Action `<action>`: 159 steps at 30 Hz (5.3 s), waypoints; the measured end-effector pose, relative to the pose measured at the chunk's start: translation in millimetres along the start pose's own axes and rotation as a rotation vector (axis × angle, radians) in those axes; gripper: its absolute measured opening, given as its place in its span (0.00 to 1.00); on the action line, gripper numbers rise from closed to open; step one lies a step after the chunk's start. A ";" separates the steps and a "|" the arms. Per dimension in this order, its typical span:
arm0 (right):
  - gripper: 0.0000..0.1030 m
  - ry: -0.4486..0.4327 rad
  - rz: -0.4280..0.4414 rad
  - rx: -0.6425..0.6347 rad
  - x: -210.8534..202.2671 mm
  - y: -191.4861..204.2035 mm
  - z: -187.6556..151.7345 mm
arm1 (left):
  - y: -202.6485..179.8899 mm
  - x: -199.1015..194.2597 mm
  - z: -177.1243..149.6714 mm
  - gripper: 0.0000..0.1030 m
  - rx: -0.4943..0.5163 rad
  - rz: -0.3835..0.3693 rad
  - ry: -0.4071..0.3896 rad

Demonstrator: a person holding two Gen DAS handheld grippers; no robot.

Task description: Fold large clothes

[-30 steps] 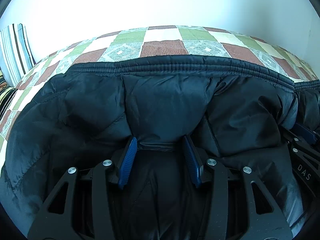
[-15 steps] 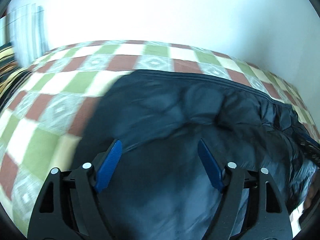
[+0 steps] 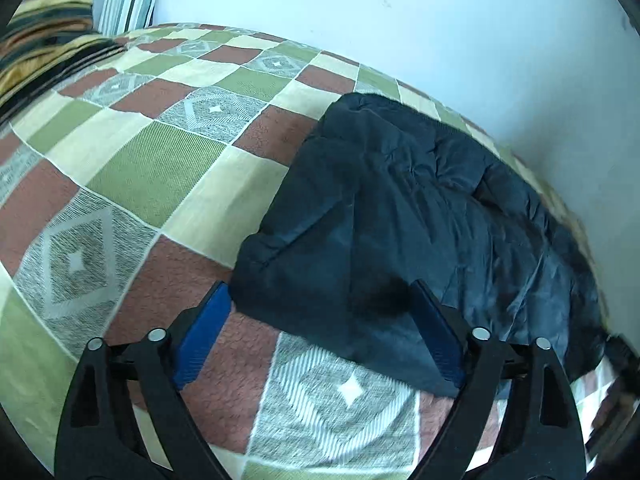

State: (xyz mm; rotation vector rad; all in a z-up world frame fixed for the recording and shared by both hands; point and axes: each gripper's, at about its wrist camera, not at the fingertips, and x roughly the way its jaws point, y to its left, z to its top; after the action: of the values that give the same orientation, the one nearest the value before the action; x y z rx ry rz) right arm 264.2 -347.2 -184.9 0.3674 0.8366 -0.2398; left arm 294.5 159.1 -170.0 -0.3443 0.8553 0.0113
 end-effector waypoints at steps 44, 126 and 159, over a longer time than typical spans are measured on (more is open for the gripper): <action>0.26 0.086 0.210 -0.057 -62.9 46.6 -114.3 | 99.0 -118.6 -56.5 0.13 -0.086 0.102 -0.085; 0.46 0.078 0.140 -0.484 -43.7 269.9 -169.2 | 113.3 -68.8 -9.3 0.19 0.022 -0.091 0.222; 0.47 0.065 0.142 -0.473 -41.7 268.4 -165.4 | -55.3 -148.8 -4.1 0.09 0.357 -0.204 0.011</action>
State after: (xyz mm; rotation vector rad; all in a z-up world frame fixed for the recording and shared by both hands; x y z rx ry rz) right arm 218.7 -32.7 -195.0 -0.0099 0.8975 0.1045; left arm 201.5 124.6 -46.1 -0.0946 0.8123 -0.3290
